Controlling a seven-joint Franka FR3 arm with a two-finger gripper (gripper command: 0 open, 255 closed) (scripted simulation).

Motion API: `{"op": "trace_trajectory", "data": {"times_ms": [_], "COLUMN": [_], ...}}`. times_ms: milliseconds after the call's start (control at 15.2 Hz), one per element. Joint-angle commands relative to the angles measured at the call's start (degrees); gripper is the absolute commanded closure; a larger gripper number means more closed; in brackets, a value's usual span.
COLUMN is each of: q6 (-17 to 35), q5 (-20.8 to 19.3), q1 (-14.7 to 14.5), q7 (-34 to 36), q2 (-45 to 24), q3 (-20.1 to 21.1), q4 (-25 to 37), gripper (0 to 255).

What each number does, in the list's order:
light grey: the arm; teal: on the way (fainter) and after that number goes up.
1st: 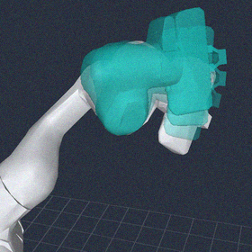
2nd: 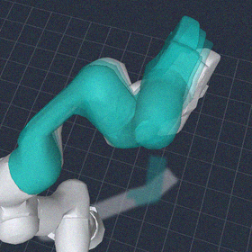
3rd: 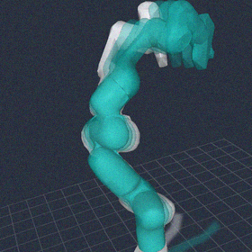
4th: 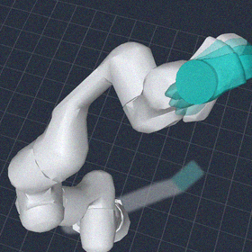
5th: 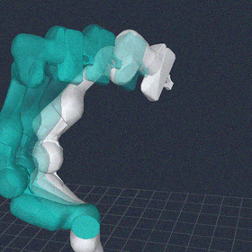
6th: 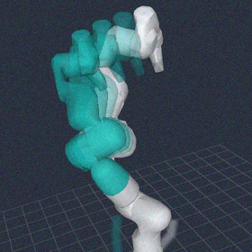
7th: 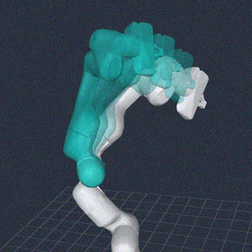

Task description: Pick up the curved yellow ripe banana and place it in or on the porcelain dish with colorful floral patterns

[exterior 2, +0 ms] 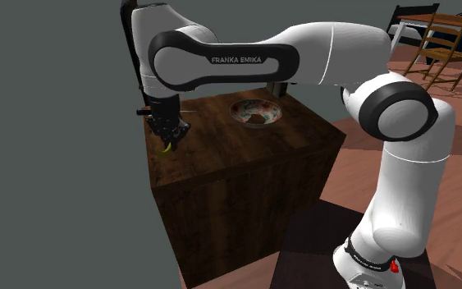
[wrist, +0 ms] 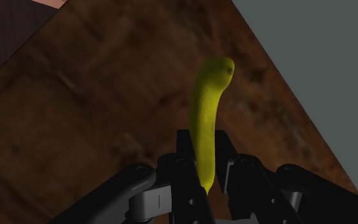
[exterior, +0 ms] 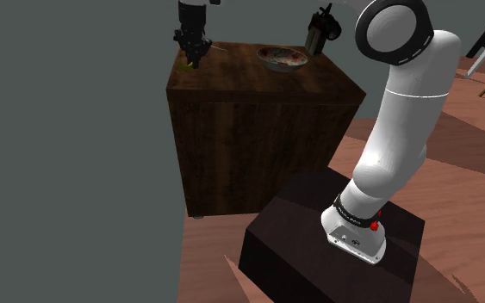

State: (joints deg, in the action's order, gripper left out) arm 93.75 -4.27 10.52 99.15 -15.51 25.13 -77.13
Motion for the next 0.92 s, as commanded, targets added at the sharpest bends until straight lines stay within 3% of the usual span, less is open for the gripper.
{"op": "trace_trajectory", "data": {"times_ms": [0,858], "q6": [-2.0,-15.9], "q5": [-0.3,-3.3], "q1": [-0.3,-4.0], "q7": [0.1,1.2], "q2": [-0.6,-7.4], "q3": [0.0,0.2], "q4": [2.5,23.0], "gripper": [255,255]}}
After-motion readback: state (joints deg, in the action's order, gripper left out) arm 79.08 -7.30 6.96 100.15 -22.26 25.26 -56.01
